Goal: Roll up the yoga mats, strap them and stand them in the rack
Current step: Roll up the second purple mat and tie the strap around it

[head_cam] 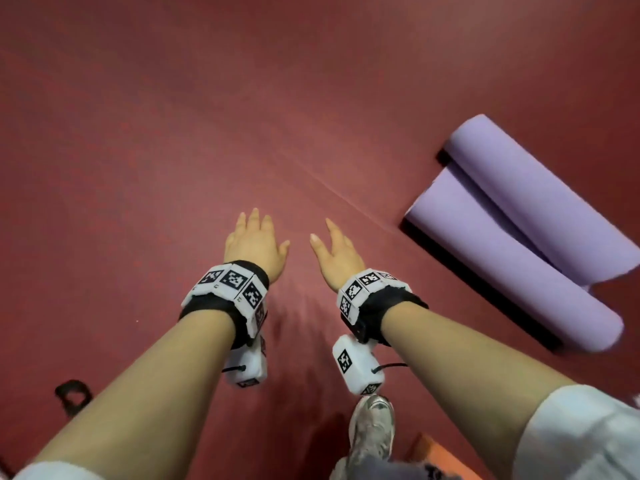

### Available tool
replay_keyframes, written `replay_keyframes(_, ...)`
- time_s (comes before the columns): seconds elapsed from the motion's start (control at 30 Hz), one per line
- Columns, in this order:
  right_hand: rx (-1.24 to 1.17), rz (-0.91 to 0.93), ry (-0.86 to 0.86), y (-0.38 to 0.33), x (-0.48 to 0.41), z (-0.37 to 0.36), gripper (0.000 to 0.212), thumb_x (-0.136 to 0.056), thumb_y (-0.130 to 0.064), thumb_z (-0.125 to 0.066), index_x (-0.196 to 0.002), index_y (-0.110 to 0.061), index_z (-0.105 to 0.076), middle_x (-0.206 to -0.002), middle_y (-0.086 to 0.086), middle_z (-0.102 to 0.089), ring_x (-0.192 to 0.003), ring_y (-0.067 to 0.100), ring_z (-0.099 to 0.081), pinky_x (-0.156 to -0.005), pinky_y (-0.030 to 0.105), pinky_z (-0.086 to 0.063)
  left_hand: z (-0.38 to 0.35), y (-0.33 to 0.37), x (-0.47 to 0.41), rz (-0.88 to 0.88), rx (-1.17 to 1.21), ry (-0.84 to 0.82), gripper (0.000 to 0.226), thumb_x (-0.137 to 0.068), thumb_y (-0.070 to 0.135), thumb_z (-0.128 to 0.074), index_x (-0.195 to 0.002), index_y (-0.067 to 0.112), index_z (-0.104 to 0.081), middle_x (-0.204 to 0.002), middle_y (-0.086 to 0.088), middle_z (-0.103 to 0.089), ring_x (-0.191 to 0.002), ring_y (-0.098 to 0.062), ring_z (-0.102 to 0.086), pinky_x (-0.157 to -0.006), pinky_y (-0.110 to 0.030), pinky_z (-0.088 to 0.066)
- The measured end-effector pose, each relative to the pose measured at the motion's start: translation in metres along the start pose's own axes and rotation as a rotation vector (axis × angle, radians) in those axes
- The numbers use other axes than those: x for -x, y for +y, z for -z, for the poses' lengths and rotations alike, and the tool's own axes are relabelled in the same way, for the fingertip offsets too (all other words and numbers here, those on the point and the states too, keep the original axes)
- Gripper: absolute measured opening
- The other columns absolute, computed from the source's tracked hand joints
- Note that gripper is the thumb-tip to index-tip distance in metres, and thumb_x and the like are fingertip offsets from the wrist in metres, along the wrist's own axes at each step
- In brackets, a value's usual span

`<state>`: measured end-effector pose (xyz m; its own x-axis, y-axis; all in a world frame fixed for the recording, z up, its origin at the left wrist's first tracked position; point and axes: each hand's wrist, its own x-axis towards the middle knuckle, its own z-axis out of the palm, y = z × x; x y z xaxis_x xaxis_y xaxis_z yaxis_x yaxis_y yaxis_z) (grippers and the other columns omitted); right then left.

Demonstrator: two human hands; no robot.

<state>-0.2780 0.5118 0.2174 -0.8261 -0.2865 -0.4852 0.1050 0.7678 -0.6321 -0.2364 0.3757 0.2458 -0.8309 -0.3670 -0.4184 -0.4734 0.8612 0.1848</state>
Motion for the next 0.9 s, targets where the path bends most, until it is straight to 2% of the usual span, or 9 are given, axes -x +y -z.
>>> replay_keyframes(0.23,-0.198,-0.265,0.214,0.128,-0.074,0.138,0.060,-0.098,-0.046,-0.037,-0.149,-0.019,-0.023,-0.153,0.010,-0.030,-0.137,0.027,-0.035,-0.111,0.035,-0.025,-0.038,0.199,-0.093,-0.258,-0.058,-0.069,0.058,-0.097,0.040,-0.040,-0.144,0.007,-0.029,-0.156,-0.011,-0.018,-0.145,-0.028,-0.013,-0.115,-0.041,-0.020)
replay_keyframes(0.47,-0.245,-0.426,0.349,0.216,-0.126,0.216,0.055,-0.099,-0.045,-0.036,-0.146,-0.018,-0.031,-0.148,0.013,-0.036,-0.133,0.028,-0.038,-0.108,0.034,-0.027,-0.084,0.317,-0.153,-0.468,-0.125,-0.128,0.054,-0.097,0.037,-0.044,-0.140,0.006,-0.035,-0.153,-0.012,-0.025,-0.142,-0.029,-0.020,-0.112,-0.042,-0.024)
replay_keyframes(0.63,-0.184,-0.480,0.433,0.290,-0.169,0.248,0.055,-0.099,-0.048,-0.032,-0.144,-0.016,-0.035,-0.149,0.011,-0.037,-0.135,0.028,-0.037,-0.111,0.038,-0.027,-0.134,0.385,-0.196,-0.605,-0.183,-0.109,0.054,-0.097,0.039,-0.043,-0.138,0.006,-0.037,-0.151,-0.012,-0.029,-0.137,-0.028,-0.028,-0.108,-0.040,-0.029)
replay_keyframes(0.77,-0.012,-0.499,0.421,0.363,-0.198,0.254,0.056,-0.099,-0.049,-0.028,-0.146,-0.018,-0.031,-0.153,0.005,-0.029,-0.140,0.023,-0.028,-0.116,0.044,-0.015,-0.189,0.437,-0.228,-0.691,-0.199,-0.092,0.055,-0.098,0.040,-0.040,-0.142,0.007,-0.034,-0.153,-0.010,-0.027,-0.139,-0.026,-0.026,-0.110,-0.041,-0.026)
replay_keyframes(0.83,0.046,-0.519,0.393,0.399,-0.211,0.253,0.057,-0.099,-0.049,-0.027,-0.147,-0.019,-0.028,-0.156,0.003,-0.025,-0.144,0.020,-0.020,-0.115,0.047,-0.007,-0.219,0.460,-0.240,-0.733,-0.219,-0.075,0.052,-0.098,0.040,-0.039,-0.140,0.008,-0.037,-0.150,-0.010,-0.032,-0.138,-0.026,-0.029,-0.109,-0.040,-0.027)
replay_keyframes(0.9,0.071,-0.538,0.375,0.424,-0.221,0.250,0.059,-0.098,-0.050,-0.029,-0.147,-0.018,-0.028,-0.155,0.004,-0.025,-0.144,0.021,-0.019,-0.114,0.049,-0.007,-0.243,0.475,-0.247,-0.783,-0.265,-0.065,0.048,-0.098,0.040,-0.038,-0.133,0.009,-0.046,-0.142,-0.010,-0.043,-0.133,-0.026,-0.035,-0.104,-0.040,-0.032)
